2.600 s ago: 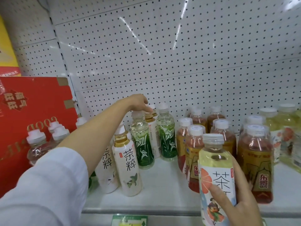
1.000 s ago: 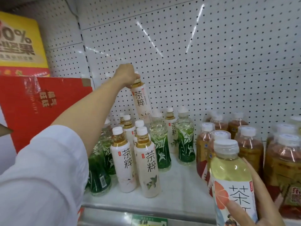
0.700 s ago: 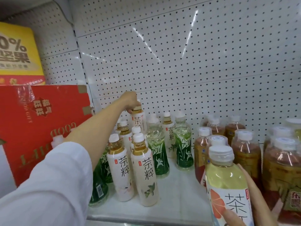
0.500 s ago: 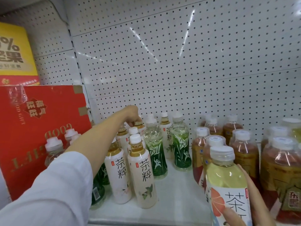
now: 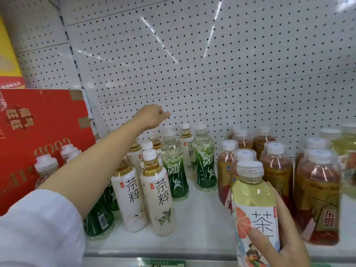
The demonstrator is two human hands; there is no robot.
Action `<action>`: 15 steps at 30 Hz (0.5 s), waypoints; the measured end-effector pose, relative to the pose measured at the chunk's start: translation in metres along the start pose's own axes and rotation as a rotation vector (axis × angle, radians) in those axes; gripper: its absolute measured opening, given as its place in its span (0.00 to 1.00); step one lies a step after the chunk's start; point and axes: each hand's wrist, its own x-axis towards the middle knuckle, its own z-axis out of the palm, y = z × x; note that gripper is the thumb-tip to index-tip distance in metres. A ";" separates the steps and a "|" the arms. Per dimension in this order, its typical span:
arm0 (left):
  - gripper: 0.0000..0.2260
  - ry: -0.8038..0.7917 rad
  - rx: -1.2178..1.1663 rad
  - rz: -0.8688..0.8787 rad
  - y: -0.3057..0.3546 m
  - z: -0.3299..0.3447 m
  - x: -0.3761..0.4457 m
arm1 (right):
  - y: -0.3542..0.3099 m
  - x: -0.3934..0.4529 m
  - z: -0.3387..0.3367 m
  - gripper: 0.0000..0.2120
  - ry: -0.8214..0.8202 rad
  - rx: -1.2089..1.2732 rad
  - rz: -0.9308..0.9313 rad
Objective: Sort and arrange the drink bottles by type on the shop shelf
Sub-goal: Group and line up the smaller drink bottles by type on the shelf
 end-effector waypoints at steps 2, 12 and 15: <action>0.23 -0.007 -0.179 0.033 0.015 -0.004 -0.012 | 0.006 -0.002 -0.002 0.39 0.034 -0.016 -0.010; 0.29 -0.005 0.184 0.162 0.055 0.007 -0.063 | 0.005 -0.017 -0.035 0.41 0.058 -0.080 0.036; 0.29 0.071 0.076 0.283 0.087 0.016 -0.096 | 0.007 -0.017 -0.055 0.44 0.142 -0.080 0.036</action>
